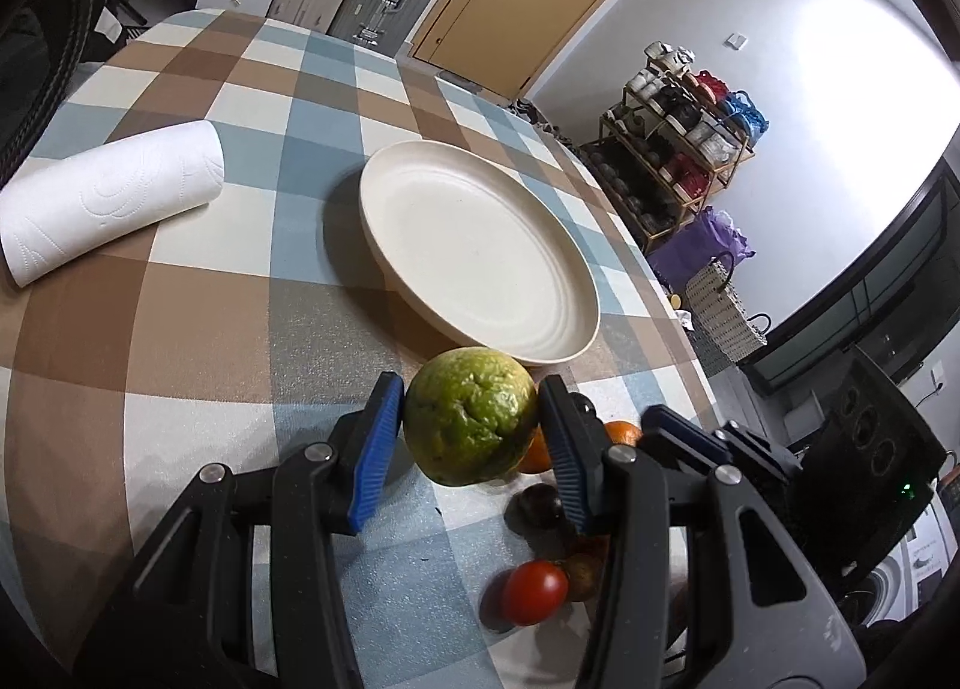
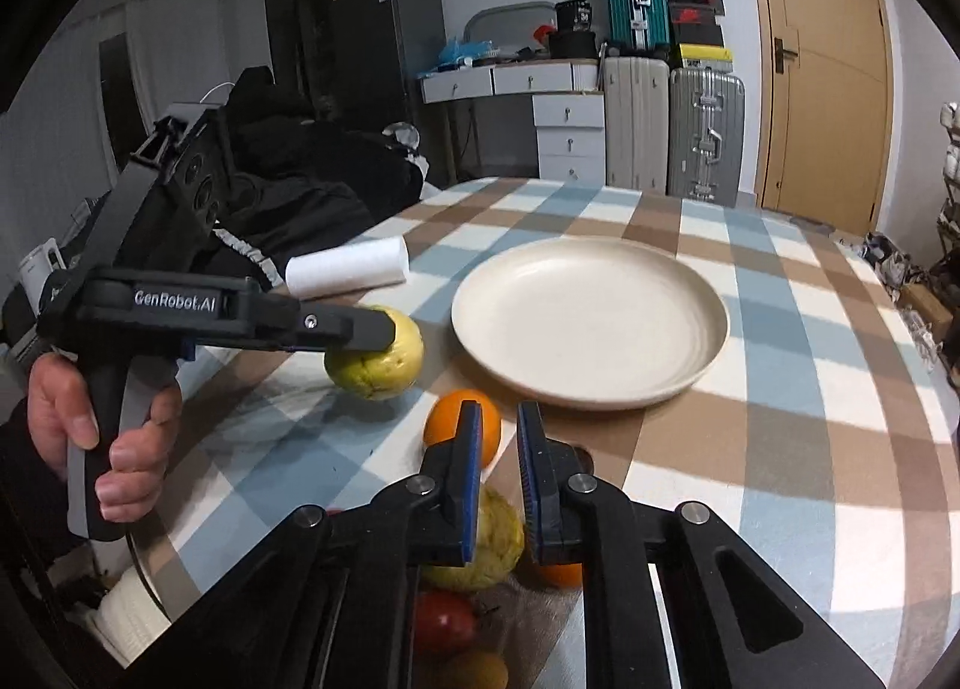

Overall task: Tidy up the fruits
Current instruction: 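Lift both held green fruits and carry them toward the white plate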

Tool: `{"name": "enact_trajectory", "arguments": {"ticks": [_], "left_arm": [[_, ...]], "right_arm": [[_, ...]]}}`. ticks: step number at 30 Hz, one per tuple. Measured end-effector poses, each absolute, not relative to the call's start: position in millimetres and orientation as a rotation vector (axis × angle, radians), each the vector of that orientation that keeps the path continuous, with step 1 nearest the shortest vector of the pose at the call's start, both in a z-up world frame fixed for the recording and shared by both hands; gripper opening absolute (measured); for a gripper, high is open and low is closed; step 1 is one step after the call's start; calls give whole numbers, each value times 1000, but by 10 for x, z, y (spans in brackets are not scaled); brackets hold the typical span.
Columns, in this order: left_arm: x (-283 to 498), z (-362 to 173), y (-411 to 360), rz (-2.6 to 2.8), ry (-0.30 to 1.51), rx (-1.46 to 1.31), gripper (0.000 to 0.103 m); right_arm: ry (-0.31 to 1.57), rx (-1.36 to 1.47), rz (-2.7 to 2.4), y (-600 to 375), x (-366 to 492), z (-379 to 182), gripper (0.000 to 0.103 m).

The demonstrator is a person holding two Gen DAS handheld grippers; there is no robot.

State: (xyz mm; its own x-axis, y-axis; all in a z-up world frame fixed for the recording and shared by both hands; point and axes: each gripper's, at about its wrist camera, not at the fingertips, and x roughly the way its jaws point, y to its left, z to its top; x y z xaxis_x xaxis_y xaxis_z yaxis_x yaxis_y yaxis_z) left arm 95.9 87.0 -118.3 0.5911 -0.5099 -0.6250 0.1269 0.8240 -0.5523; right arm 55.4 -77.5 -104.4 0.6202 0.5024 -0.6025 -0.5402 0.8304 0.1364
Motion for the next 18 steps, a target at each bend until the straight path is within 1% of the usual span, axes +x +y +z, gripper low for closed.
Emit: {"name": "enact_trajectory", "arguments": {"ticks": [2, 4, 6, 7, 8, 12, 18], "left_arm": [[958, -1177, 860, -388, 865, -489, 44], [953, -1166, 843, -386, 862, -481, 44], [943, -1151, 842, -388, 856, -482, 44], [939, -1143, 838, -389, 854, -483, 44], [927, -1138, 841, -388, 852, -483, 44], [868, -1124, 834, -391, 854, -480, 44], [818, -1121, 873, -380, 853, -483, 44]], "right_arm": [[658, -36, 612, -841, 482, -1031, 18], [643, -27, 628, -878, 390, -1012, 28], [626, -39, 630, -889, 284, -1008, 55], [622, -49, 631, -885, 249, -1017, 59], [624, -62, 636, -867, 223, -1028, 62], [645, -119, 632, -754, 206, -1076, 62], [660, -306, 566, -524, 212, -1197, 61]]}}
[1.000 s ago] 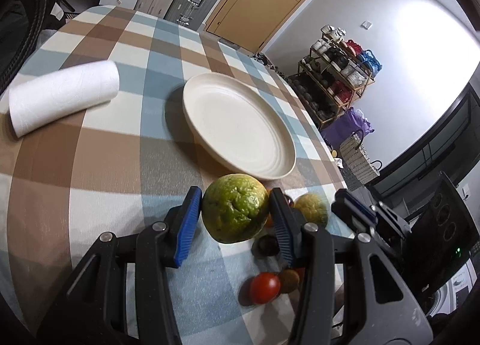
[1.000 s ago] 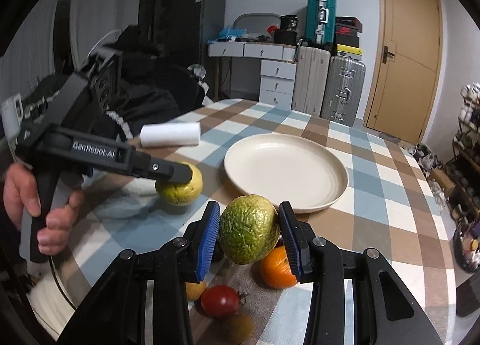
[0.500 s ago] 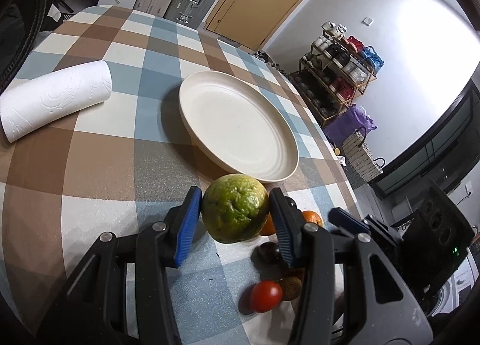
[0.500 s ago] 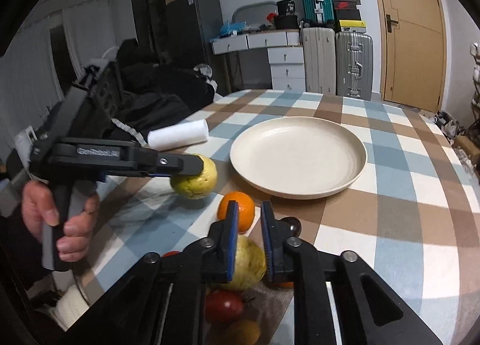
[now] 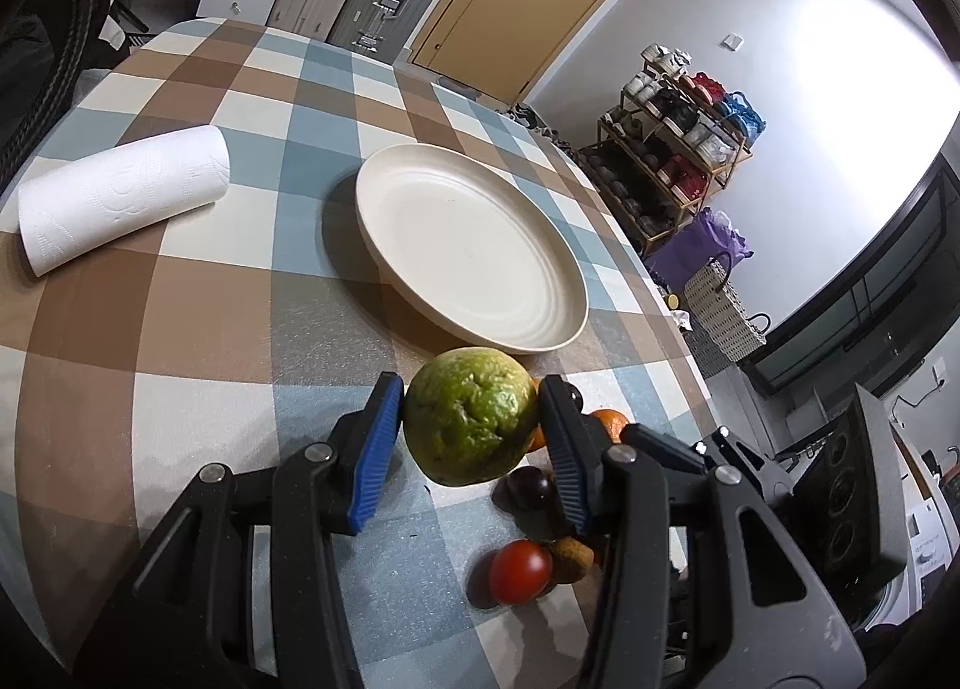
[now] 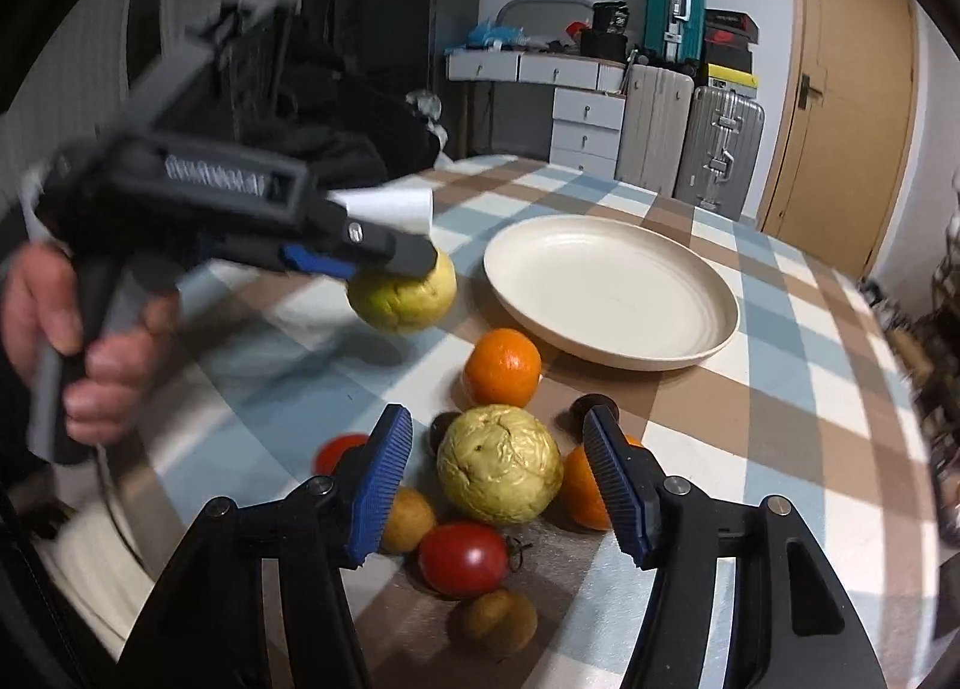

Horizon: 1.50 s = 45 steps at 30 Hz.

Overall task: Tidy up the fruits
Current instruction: 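Lift both held green fruits and carry them toward the white plate, then lower both green fruits onto the white plate and open both tools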

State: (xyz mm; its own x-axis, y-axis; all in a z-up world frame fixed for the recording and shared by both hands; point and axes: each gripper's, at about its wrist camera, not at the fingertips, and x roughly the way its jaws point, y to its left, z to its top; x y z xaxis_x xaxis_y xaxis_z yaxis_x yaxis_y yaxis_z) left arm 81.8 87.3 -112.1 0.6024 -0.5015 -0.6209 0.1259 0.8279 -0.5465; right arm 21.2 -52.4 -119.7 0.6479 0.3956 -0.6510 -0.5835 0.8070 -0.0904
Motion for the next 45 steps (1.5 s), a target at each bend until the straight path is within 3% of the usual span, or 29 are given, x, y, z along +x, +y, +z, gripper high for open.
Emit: {"name": "enact_trajectory", "arguments": {"ticks": [5, 18, 31, 45], "left_arm": [[827, -1127, 890, -378, 855, -485, 44], [986, -892, 870, -373, 807, -460, 44], [1896, -511, 692, -350, 775, -402, 44], [2903, -999, 495, -321, 884, -409, 44]], "right_arm": [[656, -381, 543, -447, 196, -1243, 45], [589, -144, 568, -783, 396, -907, 44], [569, 95, 619, -1036, 1408, -345, 44], [748, 352, 610, -1196, 2563, -853, 44]]}}
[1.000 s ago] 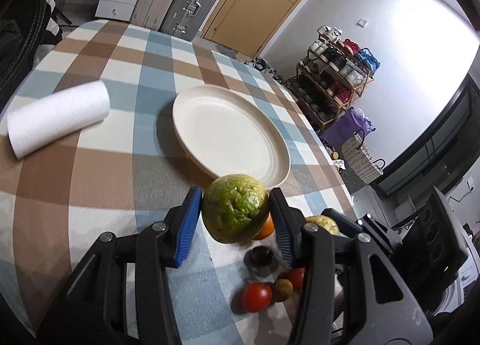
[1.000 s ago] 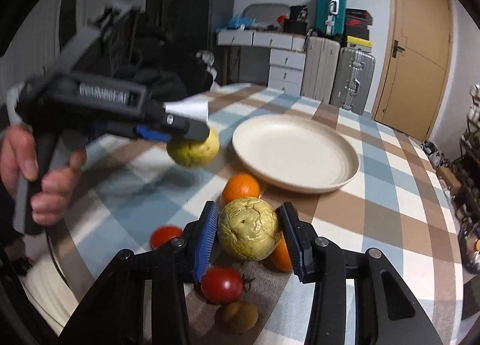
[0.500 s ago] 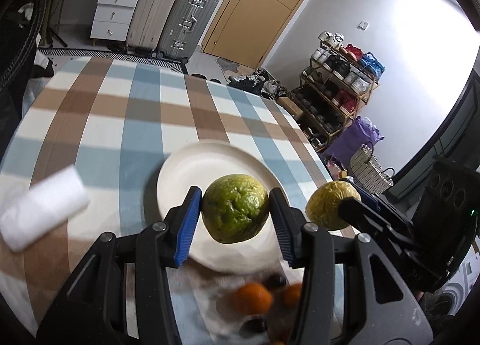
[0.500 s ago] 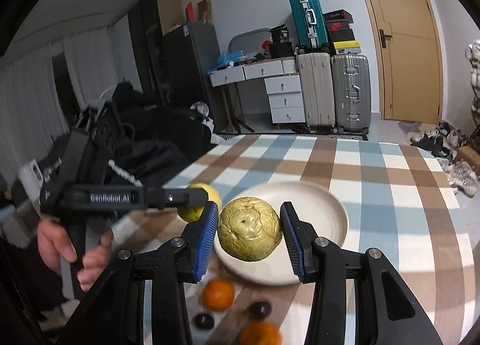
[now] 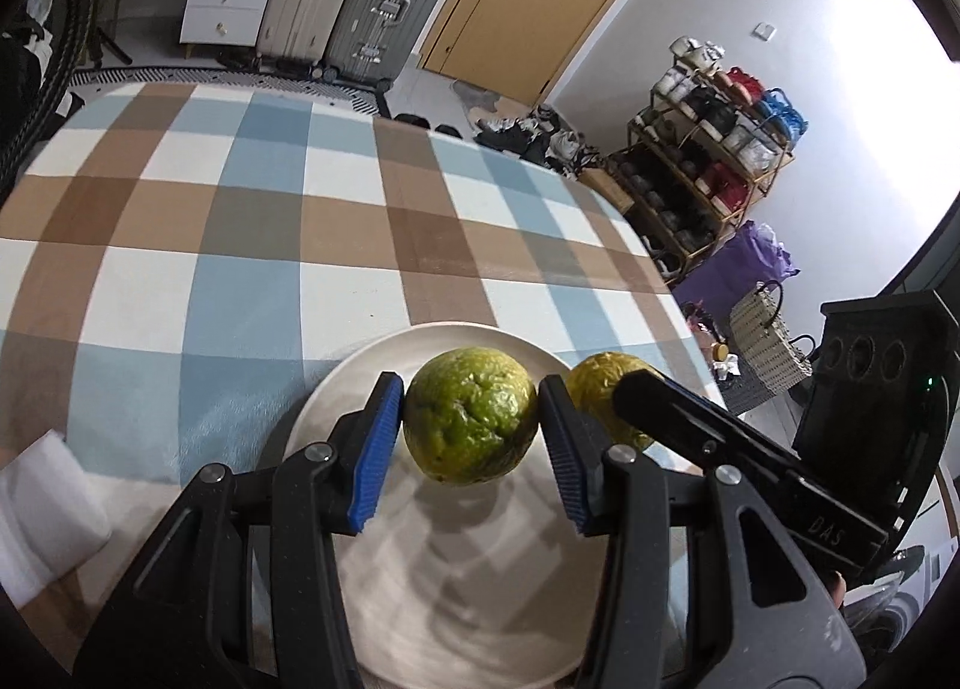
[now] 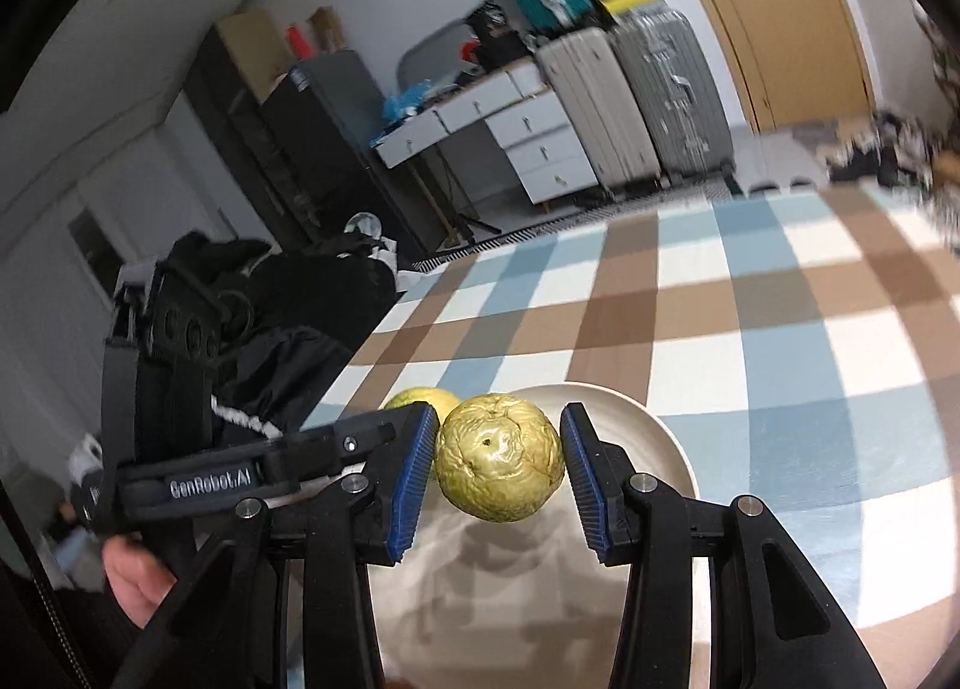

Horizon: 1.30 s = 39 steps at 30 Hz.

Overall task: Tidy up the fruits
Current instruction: 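Lower both green fruits onto the white plate and open both tools, then withdraw both open tools from the plate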

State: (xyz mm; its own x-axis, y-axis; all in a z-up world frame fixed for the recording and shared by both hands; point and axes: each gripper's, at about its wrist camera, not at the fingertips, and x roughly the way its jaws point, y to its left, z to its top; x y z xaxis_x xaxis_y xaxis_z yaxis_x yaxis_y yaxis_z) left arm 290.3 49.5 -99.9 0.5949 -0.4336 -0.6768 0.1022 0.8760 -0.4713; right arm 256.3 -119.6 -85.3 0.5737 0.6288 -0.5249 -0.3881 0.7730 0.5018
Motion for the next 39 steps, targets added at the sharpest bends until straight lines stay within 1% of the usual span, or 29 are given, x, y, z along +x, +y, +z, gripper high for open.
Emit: {"name": "enact_trajectory", "arguments": {"ticks": [5, 15, 18, 19, 21, 22, 23, 25, 27, 29, 31, 33, 39], "left_arm": [[3075, -1168, 479, -314, 908, -420, 44], [3227, -1311, 420, -307, 927, -409, 44], [3211, -1268, 428, -300, 912, -405, 47], [3186, -1246, 428, -296, 911, -401, 49], [3140, -1192, 443, -284, 907, -403, 50], [3108, -1151, 445, -282, 902, -401, 53], [3064, -1106, 449, -277, 897, -393, 59], [2953, -1001, 451, -269, 875, -375, 66], [2787, -859, 450, -255, 841, -353, 71], [2616, -734, 449, -245, 814, -334, 80], [2411, -602, 449, -232, 786, -318, 82], [2216, -497, 450, -226, 771, -306, 82], [1610, -325, 379, -197, 751, -238, 87]], "right_arm": [[792, 362, 595, -1179, 2807, -1053, 44], [854, 370, 556, -1145, 3062, -1277, 45], [852, 400, 563, -1154, 3068, -1268, 45], [844, 401, 567, -1152, 3060, -1241, 47], [823, 403, 556, -1171, 3016, -1166, 55], [815, 406, 555, -1186, 2990, -1126, 56], [806, 408, 555, -1207, 2954, -1073, 56], [781, 396, 541, -1255, 2842, -946, 62], [744, 374, 523, -1299, 2684, -817, 81], [701, 340, 519, -1330, 2482, -688, 88], [677, 310, 512, -1352, 2294, -591, 91], [652, 292, 495, -1402, 2050, -499, 99], [590, 258, 460, -1520, 1388, -346, 103]]}}
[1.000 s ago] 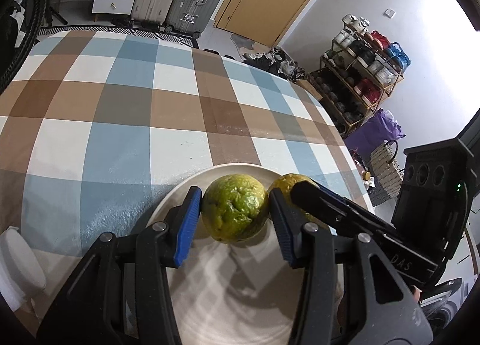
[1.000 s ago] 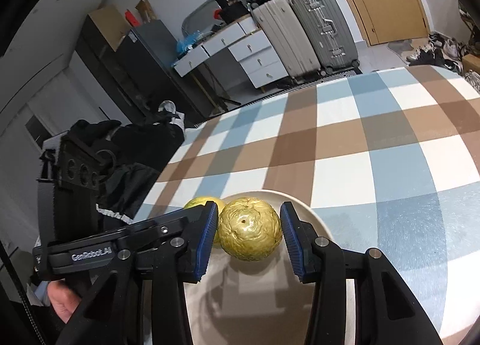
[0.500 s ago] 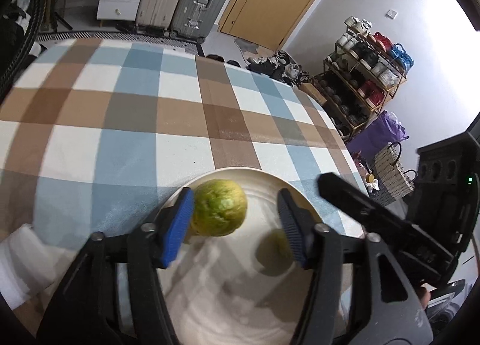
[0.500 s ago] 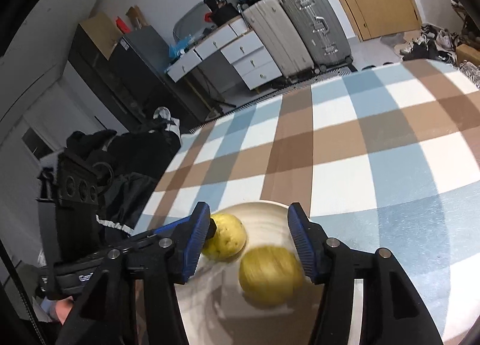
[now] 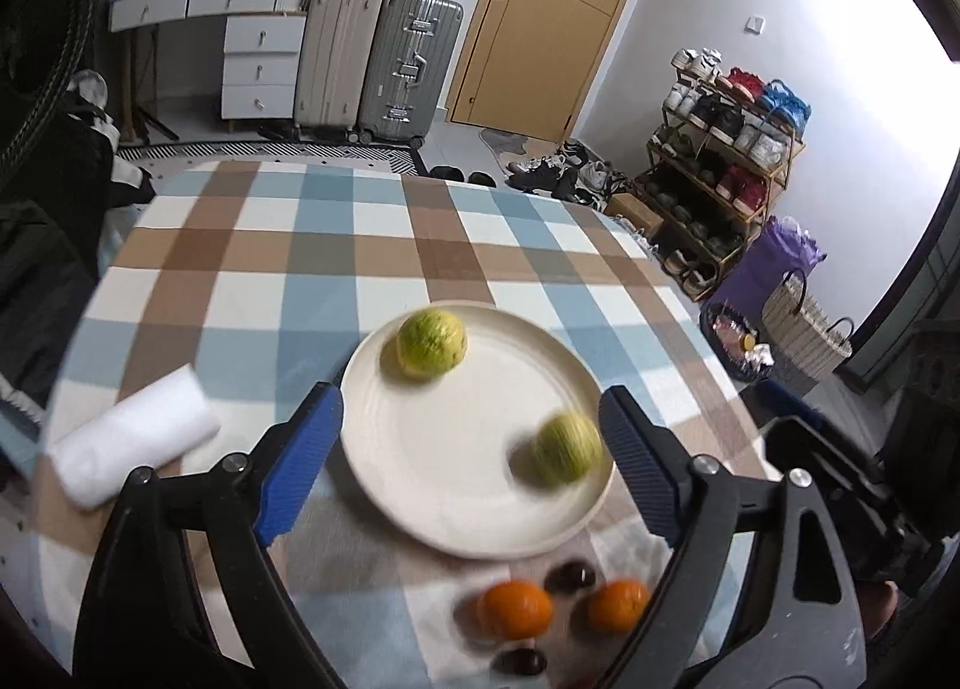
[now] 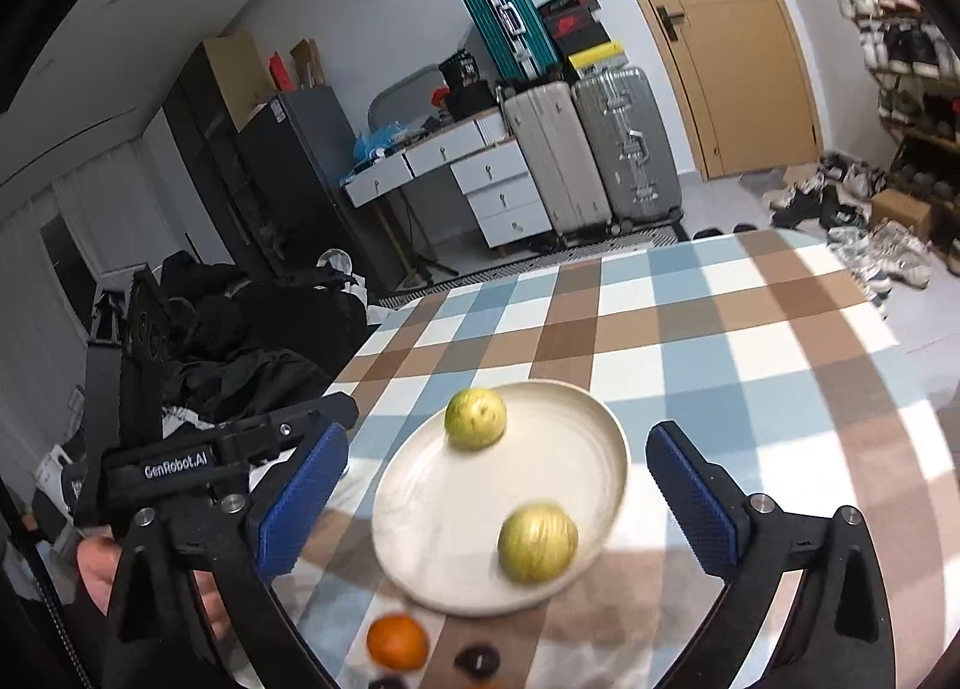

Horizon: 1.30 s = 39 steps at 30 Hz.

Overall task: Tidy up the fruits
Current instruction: 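Withdraw both open tools from the plate, then lower the left tool onto the red tomato and close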

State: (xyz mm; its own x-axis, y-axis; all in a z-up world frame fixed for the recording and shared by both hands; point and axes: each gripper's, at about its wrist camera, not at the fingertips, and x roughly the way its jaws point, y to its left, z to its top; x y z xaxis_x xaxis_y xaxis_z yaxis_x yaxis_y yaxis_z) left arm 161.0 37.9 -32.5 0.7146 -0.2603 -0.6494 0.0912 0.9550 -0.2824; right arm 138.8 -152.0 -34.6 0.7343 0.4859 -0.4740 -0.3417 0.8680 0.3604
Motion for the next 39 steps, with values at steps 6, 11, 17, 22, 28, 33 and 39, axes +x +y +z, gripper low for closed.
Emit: {"name": "enact_trajectory", "arguments": {"ticks": [6, 11, 17, 22, 28, 33, 39], "left_arm": [[1058, -282, 326, -163, 718, -196, 102], [678, -253, 286, -153, 697, -163, 102], [359, -289, 275, -140, 699, -143, 102], [188, -387, 295, -154, 733, -149, 102], [152, -570, 300, -189, 789, -156, 102], [96, -763, 300, -229, 834, -156, 102], [69, -1030, 340, -277, 890, -188, 102]], "right_arm": [[508, 155, 450, -1457, 740, -266, 103], [487, 111, 453, -1373, 399, -278, 103], [480, 123, 446, -1359, 136, -328, 103], [501, 121, 441, -1338, 13, -415, 103], [534, 135, 441, -1325, -101, -583, 103], [553, 103, 426, -1289, -150, -689, 103], [589, 148, 411, -1393, -119, -807, 103]]}}
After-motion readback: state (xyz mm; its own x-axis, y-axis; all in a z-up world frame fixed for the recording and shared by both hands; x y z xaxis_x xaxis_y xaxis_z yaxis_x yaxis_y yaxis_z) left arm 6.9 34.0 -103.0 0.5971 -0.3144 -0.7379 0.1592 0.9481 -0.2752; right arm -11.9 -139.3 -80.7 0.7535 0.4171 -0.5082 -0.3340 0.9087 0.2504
